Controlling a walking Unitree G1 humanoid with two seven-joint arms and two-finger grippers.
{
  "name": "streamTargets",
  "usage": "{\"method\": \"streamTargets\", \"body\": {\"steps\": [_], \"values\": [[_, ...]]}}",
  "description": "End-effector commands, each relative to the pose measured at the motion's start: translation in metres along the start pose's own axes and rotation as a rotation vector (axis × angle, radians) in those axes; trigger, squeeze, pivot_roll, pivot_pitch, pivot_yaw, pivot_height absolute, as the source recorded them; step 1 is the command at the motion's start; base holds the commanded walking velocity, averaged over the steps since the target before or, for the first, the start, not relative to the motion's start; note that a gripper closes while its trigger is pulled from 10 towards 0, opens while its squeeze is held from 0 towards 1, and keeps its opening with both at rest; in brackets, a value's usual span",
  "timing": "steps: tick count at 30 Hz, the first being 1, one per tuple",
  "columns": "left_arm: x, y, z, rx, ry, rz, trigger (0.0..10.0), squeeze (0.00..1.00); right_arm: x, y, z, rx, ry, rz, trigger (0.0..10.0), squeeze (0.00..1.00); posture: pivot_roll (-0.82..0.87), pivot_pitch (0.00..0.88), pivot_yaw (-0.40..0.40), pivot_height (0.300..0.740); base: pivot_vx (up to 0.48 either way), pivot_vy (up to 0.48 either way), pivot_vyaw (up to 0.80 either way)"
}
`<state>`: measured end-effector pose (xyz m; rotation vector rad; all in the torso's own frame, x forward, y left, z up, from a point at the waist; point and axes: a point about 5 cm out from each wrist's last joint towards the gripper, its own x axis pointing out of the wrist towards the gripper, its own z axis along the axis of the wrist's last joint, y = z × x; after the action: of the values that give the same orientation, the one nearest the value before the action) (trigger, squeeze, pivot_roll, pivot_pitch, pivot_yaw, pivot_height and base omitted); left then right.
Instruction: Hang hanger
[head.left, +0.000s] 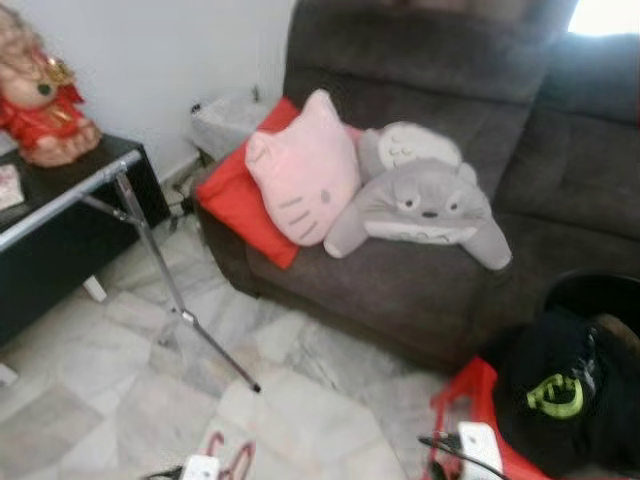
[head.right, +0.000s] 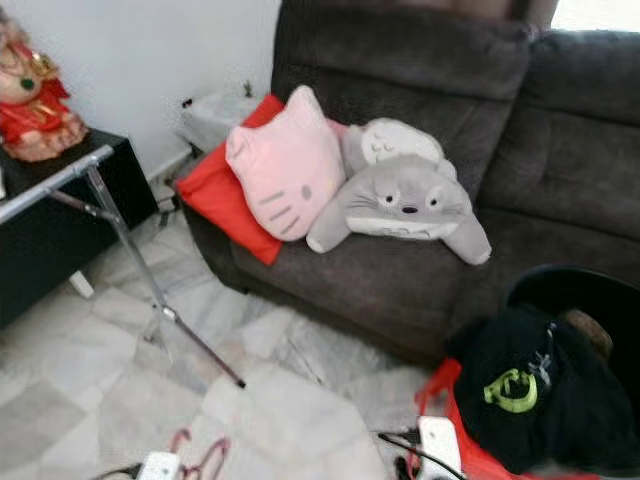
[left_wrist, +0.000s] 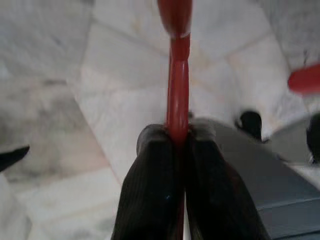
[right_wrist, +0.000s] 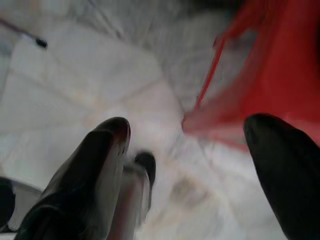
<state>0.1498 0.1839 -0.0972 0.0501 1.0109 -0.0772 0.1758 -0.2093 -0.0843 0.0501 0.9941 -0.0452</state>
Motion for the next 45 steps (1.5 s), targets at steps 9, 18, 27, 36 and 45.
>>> {"method": "streamTargets", "body": {"steps": [9, 18, 27, 36, 45], "values": [[-0.003, 0.012, -0.008, 0.015, 0.034, 0.030, 10.0, 0.00, 0.002, 0.011, 0.004, -0.010, -0.013, 0.036, 10.0, 0.00, 0.00, 0.000, -0.018, 0.716, 0.399, 0.000, 0.69], [-0.002, 0.007, -0.006, 0.019, 0.038, 0.037, 10.0, 0.00, 0.002, 0.011, 0.004, -0.011, -0.012, 0.039, 10.0, 0.00, 0.00, 0.000, -0.018, 0.716, 0.068, 0.000, 0.80], [0.001, -0.001, -0.003, 0.018, 0.035, 0.036, 10.0, 0.00, 0.002, 0.011, 0.005, -0.016, -0.014, 0.038, 10.0, 0.00, 0.00, 0.000, -0.019, 0.716, 0.000, 0.000, 0.80], [0.001, -0.003, -0.003, 0.019, 0.038, 0.034, 10.0, 0.00, 0.002, 0.011, 0.005, -0.021, -0.012, 0.039, 10.0, 0.00, 0.00, 0.000, -0.022, 0.716, 0.000, 0.000, 0.80], [-0.002, 0.005, -0.009, 0.026, 0.050, 0.044, 10.0, 0.00, 0.002, 0.011, 0.005, -0.022, -0.012, 0.037, 10.0, 0.00, 0.00, 0.000, -0.018, 0.716, 0.000, 0.000, 0.80]]}}
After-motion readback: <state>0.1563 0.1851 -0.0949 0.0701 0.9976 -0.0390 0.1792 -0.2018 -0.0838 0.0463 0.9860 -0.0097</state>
